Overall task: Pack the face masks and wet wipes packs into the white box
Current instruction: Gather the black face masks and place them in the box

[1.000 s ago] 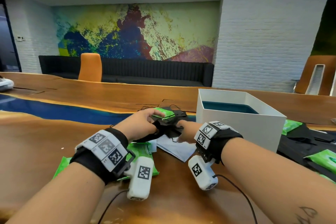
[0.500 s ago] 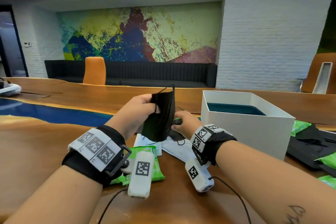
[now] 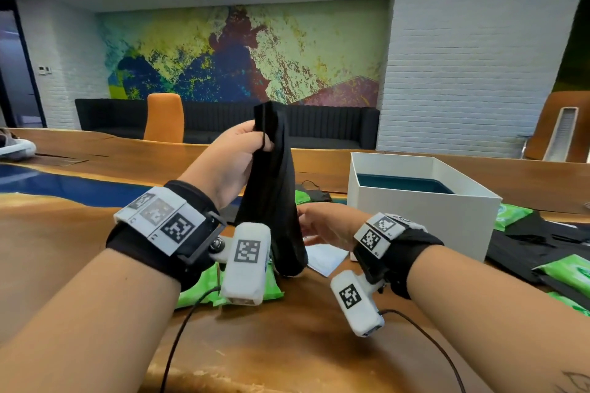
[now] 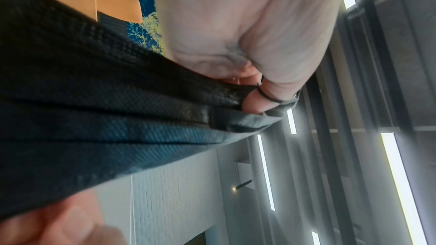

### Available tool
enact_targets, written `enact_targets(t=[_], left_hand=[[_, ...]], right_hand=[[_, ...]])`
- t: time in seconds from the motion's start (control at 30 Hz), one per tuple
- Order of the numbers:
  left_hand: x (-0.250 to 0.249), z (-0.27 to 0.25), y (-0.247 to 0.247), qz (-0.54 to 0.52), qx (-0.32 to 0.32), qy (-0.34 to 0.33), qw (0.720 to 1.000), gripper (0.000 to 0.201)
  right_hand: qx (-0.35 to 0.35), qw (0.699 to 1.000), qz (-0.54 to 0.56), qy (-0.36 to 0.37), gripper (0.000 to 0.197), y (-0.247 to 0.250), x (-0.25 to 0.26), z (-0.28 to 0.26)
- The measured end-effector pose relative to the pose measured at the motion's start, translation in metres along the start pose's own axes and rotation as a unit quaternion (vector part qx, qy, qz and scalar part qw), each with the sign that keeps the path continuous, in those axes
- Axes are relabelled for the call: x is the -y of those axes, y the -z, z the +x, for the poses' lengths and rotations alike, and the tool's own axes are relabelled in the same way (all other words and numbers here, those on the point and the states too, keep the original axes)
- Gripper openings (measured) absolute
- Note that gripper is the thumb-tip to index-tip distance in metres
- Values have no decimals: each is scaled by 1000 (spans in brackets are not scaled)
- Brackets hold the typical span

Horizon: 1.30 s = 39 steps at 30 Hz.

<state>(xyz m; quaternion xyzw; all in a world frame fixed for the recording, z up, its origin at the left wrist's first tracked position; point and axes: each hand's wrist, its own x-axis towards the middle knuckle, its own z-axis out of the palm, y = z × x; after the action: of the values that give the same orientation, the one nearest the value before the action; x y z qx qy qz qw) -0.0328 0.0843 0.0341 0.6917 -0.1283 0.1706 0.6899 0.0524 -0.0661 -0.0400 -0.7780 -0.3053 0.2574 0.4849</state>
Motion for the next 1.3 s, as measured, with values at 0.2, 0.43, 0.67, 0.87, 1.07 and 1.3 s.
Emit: enact_targets(t=[0.2, 0.43, 0.67, 0.87, 1.07, 1.3], left_hand=[[-1, 5, 0, -29, -84, -12, 996, 27], [13, 15, 2, -45, -108, 82, 990, 18], [44, 26, -7, -199, -103, 134, 965, 24], [84, 23, -32, -350, -111, 176, 913, 33], [116, 14, -53, -425, -84, 213, 876, 47], [133, 14, -61, -442, -65, 223, 866, 84]], right_hand=[[4, 994, -104, 26, 25, 13, -14, -21], [-187, 979, -77, 29, 23, 29, -12, -46], [-317, 944, 43, 77, 12, 67, -21, -79], [-383, 907, 108, 141, 14, 91, -23, -108], [-374, 898, 165, 161, 21, 98, -18, -121], [-302, 939, 119, 110, 15, 74, -12, -107]])
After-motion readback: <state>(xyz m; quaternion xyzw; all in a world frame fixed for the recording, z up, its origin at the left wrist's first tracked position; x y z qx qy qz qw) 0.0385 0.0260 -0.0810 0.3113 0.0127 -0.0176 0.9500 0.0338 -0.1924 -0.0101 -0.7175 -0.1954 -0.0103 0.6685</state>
